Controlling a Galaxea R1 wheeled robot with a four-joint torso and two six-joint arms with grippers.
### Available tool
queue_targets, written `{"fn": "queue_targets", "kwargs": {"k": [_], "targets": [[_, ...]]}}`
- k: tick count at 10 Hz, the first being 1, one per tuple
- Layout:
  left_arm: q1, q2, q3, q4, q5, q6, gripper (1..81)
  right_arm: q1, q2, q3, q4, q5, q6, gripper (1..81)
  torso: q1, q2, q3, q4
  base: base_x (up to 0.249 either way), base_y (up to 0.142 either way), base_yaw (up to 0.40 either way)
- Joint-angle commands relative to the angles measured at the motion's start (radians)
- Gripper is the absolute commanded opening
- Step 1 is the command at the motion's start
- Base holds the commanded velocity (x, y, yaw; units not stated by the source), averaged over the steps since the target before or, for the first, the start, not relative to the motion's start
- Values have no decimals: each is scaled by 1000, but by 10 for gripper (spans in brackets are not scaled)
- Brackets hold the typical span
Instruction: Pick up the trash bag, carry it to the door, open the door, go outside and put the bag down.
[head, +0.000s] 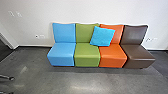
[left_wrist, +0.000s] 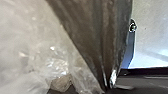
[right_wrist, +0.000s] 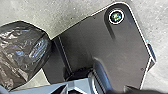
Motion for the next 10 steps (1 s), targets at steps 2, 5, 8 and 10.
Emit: {"fn": "queue_targets", "kwargs": {"k": [2, 5, 8, 10], "targets": [[43, 111, -158, 28, 47, 19, 10, -49, 39, -48, 4, -36, -32, 811, -85, 132, 48, 0, 0, 0, 0], [62, 206, -292, 38, 35, 34, 10, -68, 116, -148, -20, -34, -34, 811, -138, 214, 131, 0, 0, 0, 0], [64, 220, -312, 40, 35, 36, 10, -83, 179, -228, -42, -34, -34, 811, -208, 319, 234, 0, 0, 0, 0], [64, 221, -316, 37, 33, 36, 10, -94, 200, -235, -51, -33, -34, 811, -257, 393, 300, 0, 0, 0, 0]]}}
